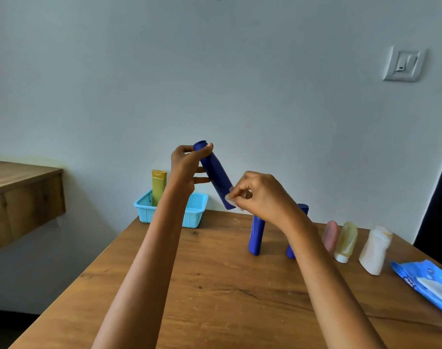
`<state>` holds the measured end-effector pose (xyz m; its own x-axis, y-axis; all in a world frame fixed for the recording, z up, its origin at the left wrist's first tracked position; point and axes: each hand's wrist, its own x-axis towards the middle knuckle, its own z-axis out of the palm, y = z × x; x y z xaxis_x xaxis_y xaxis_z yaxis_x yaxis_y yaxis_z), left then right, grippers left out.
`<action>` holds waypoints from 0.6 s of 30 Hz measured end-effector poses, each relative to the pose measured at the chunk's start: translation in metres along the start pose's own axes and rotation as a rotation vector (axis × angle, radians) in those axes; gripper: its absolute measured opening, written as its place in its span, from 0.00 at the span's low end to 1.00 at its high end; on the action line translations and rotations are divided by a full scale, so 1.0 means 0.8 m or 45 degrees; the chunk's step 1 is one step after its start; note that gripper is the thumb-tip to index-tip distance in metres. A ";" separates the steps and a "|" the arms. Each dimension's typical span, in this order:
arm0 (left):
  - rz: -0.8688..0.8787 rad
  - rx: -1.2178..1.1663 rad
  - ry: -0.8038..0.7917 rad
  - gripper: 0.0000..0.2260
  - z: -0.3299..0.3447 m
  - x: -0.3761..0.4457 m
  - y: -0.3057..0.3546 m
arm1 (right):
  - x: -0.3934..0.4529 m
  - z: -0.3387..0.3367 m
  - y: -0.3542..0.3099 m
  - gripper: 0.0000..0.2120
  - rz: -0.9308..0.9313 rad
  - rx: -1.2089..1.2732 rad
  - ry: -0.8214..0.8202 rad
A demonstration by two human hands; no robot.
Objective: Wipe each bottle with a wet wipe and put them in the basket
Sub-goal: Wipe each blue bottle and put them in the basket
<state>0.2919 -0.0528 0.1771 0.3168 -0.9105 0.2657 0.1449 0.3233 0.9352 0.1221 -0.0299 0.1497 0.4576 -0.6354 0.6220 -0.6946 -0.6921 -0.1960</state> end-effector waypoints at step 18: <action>0.062 -0.102 0.018 0.20 -0.010 -0.001 0.012 | -0.004 0.043 -0.007 0.06 -0.284 0.004 0.560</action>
<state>0.3002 -0.0470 0.1841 0.3387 -0.8895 0.3066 0.2036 0.3874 0.8991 0.1439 -0.0355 0.1228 0.3169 -0.2669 0.9101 -0.6045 -0.7963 -0.0230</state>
